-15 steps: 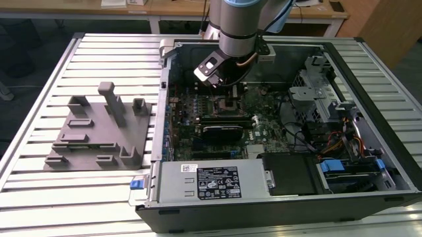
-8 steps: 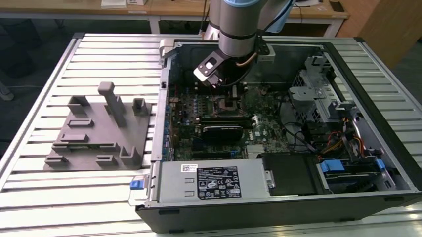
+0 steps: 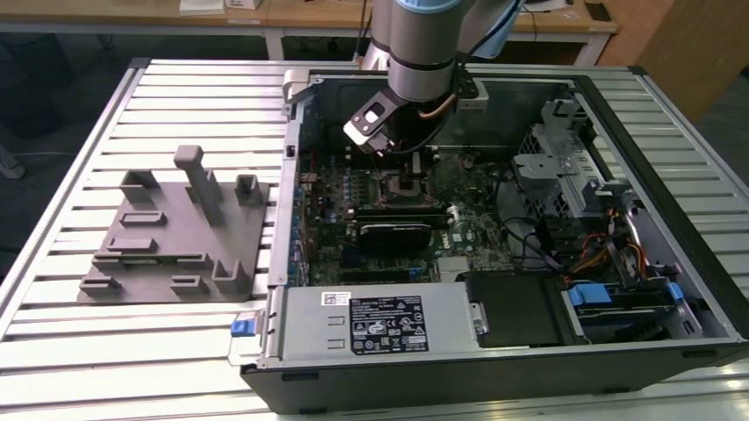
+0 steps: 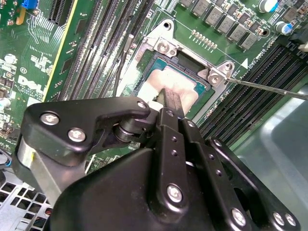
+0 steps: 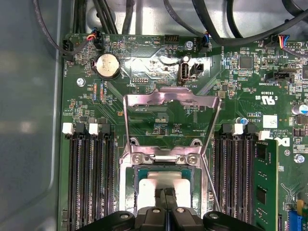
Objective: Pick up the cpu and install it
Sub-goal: 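Place the cpu into insertion slot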
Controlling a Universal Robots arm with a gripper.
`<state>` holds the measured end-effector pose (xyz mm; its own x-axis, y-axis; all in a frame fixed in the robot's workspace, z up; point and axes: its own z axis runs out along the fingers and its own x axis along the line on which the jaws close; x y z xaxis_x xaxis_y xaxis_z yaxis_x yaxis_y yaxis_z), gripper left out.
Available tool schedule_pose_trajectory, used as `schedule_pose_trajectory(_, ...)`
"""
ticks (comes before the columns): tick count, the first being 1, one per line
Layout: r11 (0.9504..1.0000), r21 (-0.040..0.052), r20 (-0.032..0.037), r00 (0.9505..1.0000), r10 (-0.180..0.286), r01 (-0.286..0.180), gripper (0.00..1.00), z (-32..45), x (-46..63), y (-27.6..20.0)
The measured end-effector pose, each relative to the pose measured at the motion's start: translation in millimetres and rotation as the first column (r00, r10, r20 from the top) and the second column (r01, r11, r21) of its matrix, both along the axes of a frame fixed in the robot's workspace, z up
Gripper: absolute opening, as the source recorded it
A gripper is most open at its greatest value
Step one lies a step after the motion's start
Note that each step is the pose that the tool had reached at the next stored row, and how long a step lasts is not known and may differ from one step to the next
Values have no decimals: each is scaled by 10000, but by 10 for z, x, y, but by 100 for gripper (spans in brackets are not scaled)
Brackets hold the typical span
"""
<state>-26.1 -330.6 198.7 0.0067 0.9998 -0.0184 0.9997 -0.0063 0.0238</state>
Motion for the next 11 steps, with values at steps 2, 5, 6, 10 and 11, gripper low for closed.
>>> schedule_pose_trajectory(2, 10000, 5, 3, 10000, 0, 0, 11, 4, 0, 1)
schedule_pose_trajectory(5, 10000, 2, 3, 10000, 0, 0, 11, 50, 0, 0)
schedule_pose_trajectory(6, 10000, 0, 8, 10000, 0, 0, 11, 70, 0, 0)
schedule_pose_trajectory(10, 10000, 1, 34, 10000, -1, 1, 11, 154, 0, 0)
schedule_pose_trajectory(11, 10000, 2, 45, 10000, 0, 0, 11, 179, 0, 0)
